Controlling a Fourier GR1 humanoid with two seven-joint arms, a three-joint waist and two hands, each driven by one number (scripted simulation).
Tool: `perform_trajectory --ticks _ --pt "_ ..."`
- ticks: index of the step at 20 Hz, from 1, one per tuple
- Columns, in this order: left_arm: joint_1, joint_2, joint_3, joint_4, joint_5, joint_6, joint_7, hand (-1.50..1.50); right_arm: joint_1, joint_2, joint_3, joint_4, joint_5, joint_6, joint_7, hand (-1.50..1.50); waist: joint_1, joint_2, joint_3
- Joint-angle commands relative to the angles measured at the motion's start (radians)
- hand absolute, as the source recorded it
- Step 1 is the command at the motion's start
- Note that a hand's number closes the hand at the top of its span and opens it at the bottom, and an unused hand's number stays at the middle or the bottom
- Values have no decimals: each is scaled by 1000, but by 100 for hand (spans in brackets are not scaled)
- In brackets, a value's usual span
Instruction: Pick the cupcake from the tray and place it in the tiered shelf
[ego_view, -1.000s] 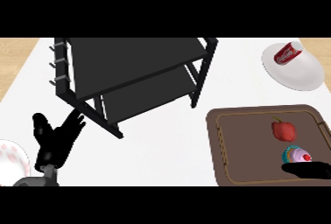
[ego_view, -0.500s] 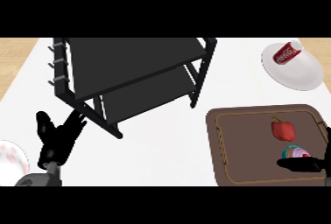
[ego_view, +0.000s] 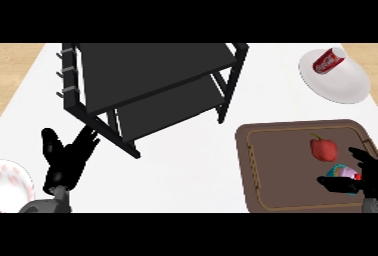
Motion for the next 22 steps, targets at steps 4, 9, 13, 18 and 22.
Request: perform_trajectory --ticks 4,9,13,18,22 --pt "2 -39 -22 -73 -27 34 69 0 -26 14 43 112 -13 66 -160 150 -1 0 1" --pt "-9 -6 52 64 -19 -40 -30 0 1 39 45 -1 18 57 -160 150 -5 0 0" --pt "22 -20 14 -40 -23 -14 25 0 -34 108 231 -117 108 48 -169 150 6 -2 0" --pt "-36 -25 -47 -39 -40 -62 30 0 -193 235 662 -114 145 243 -333 150 162 11 -3" --pt "-38 -24 -20 -26 -34 -35 56 0 -283 336 896 -167 158 178 -297 150 74 -3 -1"
